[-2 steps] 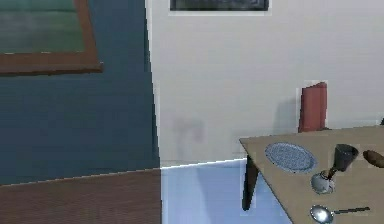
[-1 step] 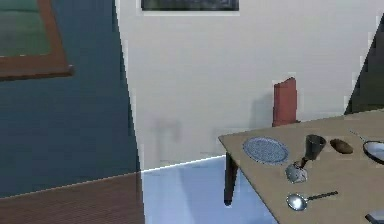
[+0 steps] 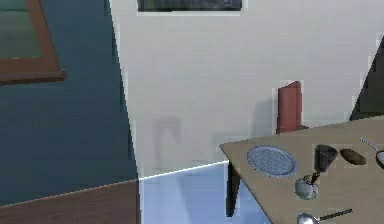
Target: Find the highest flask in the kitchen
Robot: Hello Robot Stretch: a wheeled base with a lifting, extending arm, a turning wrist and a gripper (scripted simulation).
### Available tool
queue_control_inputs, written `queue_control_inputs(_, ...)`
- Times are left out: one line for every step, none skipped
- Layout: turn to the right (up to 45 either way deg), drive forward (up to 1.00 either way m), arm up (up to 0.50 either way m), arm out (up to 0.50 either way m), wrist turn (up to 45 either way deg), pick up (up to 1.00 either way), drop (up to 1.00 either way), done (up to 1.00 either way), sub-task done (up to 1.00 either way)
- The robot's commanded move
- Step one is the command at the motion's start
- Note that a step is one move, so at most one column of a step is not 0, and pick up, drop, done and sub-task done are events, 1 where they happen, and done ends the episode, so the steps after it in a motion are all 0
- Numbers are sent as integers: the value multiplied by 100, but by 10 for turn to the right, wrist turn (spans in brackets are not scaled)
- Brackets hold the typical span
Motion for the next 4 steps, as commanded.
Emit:
queue_control_inputs(-450, 0, 0, 0, 0, 0, 0, 0, 0)
queue_control_inputs(-450, 0, 0, 0, 0, 0, 0, 0, 0)
queue_control_inputs(-150, 0, 0, 0, 0, 0, 0, 0, 0)
queue_control_inputs(0, 5, 0, 0, 0, 0, 0, 0, 0)
